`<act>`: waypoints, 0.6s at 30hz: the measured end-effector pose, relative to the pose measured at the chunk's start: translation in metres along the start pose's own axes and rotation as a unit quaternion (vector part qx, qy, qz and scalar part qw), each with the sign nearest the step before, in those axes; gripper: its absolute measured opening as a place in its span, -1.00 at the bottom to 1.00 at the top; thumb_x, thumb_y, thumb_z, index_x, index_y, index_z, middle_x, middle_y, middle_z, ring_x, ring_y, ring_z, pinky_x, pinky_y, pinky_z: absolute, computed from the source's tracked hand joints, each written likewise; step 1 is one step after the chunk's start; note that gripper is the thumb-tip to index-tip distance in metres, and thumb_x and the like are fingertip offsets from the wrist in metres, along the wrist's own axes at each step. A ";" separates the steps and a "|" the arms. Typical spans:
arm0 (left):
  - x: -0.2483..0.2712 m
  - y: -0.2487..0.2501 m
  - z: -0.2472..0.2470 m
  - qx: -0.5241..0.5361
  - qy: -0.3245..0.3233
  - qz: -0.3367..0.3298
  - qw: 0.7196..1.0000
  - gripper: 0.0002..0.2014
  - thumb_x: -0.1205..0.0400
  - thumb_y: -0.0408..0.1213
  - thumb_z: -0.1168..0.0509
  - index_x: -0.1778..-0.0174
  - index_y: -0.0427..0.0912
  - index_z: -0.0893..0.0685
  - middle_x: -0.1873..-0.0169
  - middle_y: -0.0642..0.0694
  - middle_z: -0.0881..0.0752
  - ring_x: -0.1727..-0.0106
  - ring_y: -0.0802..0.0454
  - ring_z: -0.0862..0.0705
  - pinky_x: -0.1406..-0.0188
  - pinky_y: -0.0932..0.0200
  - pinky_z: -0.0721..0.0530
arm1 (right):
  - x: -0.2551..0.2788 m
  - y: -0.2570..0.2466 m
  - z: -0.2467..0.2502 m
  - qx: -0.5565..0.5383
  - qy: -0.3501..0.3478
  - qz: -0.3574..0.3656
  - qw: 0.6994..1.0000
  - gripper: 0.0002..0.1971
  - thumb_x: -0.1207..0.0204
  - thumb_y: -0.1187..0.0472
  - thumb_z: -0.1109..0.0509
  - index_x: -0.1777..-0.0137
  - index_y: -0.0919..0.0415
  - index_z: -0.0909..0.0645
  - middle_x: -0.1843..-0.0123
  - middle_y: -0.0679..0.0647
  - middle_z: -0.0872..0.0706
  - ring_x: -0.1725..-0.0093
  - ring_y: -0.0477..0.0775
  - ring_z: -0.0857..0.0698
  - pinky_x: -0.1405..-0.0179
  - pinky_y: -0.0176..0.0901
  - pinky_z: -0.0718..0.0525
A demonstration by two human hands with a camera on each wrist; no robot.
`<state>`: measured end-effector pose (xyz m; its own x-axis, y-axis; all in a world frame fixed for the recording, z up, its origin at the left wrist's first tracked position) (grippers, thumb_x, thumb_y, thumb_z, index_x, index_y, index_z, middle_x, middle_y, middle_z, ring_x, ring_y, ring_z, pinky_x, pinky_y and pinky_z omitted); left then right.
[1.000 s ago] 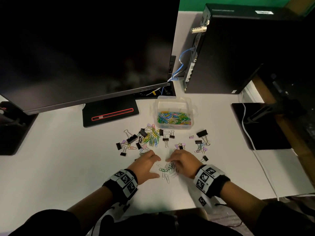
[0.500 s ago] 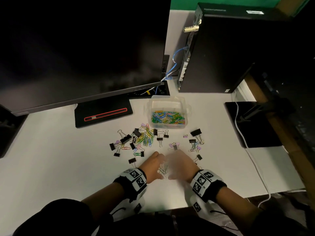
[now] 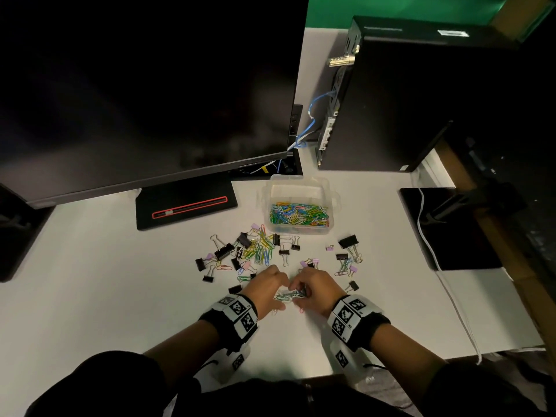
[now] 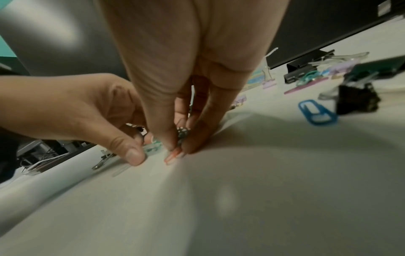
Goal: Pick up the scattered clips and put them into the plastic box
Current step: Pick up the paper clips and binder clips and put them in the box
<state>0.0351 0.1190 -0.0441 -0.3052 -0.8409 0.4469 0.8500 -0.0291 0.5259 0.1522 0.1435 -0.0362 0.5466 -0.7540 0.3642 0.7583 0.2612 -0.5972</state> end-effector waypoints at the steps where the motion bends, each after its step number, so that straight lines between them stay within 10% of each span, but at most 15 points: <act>1: -0.001 0.000 0.000 -0.002 0.001 0.004 1.000 -0.54 -0.49 -0.30 -0.44 -0.30 -0.20 -0.53 -0.24 -0.17 -0.49 -0.26 -0.09 -0.54 -0.20 0.21 -0.45 | -0.001 0.001 0.001 0.003 -0.005 -0.005 1.000 -0.81 -0.25 0.36 -0.48 0.11 0.25 -0.70 0.27 0.01 -0.61 0.18 0.03 -0.55 0.21 -0.34 -0.47; 10: -0.011 0.008 0.002 -0.077 -0.053 0.012 0.996 -0.73 -0.59 -0.32 -0.32 -0.20 -0.27 -0.60 -0.24 -0.24 -0.55 -0.25 -0.17 -0.57 -0.21 0.08 -0.48 | -0.010 0.014 0.010 -0.027 -0.040 -0.074 0.996 -0.82 -0.18 0.35 -0.51 0.28 0.09 -0.64 0.46 -0.16 -0.60 0.55 -0.29 -0.55 0.51 -0.57 -0.47; 18: -0.015 0.018 -0.003 -0.224 -0.127 -0.033 0.966 -0.71 -0.64 -0.43 -0.20 -0.26 -0.43 -0.45 -0.26 -0.35 -0.48 -0.20 -0.31 -0.60 -0.12 -0.07 -0.56 | -0.032 0.013 0.073 -0.075 0.021 -0.107 0.991 -0.78 -0.21 0.40 -0.55 0.29 0.11 -0.61 0.40 -0.04 -0.67 0.58 -0.18 -0.64 0.54 -0.36 -0.64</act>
<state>0.0561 0.1292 -0.0437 -0.4126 -0.6717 0.6152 0.9079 -0.3576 0.2185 0.1707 0.2150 -0.0032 0.3605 -0.8079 0.4661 0.7924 0.0017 -0.6100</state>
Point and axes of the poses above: each hand's wrist, its own x-axis away from the middle knuckle, its own z-axis out of the back of the hand, y = z × x, the point moved 5 cm from there along -x, towards the middle knuckle
